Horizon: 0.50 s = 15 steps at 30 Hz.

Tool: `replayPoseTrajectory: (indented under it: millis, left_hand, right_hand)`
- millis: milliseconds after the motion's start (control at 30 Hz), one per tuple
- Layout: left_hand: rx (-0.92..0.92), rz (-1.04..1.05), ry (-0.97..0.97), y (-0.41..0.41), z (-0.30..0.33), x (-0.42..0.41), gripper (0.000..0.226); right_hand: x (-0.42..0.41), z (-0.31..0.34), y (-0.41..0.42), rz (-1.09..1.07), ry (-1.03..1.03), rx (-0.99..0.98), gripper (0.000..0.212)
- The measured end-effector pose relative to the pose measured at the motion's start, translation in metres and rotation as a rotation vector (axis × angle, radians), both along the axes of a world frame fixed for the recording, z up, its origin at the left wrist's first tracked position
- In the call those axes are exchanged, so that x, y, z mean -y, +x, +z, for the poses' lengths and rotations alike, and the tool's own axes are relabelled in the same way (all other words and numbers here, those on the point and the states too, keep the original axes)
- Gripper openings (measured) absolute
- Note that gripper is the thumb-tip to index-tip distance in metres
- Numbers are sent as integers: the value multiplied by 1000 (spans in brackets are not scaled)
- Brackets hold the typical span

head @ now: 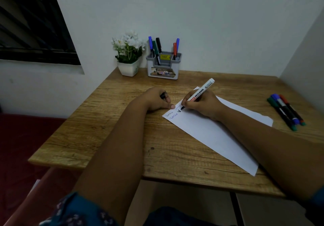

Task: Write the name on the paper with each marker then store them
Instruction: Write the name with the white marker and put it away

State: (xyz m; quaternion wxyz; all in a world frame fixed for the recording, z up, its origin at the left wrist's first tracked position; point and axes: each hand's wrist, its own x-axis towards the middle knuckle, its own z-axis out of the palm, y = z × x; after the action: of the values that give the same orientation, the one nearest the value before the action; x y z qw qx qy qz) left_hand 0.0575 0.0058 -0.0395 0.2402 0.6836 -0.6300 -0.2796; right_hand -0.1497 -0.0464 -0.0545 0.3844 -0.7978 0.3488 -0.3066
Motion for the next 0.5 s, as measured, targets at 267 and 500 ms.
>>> replayPoseTrajectory:
  millis: [267, 500]
  left_hand:
    - [3, -3, 5, -1, 2, -1, 32]
    - [-12, 0, -5, -1, 1, -2, 30]
  right_hand:
    - [-1, 2, 0, 11, -36, -48, 7]
    - [0, 0, 0, -10, -33, -15, 4]
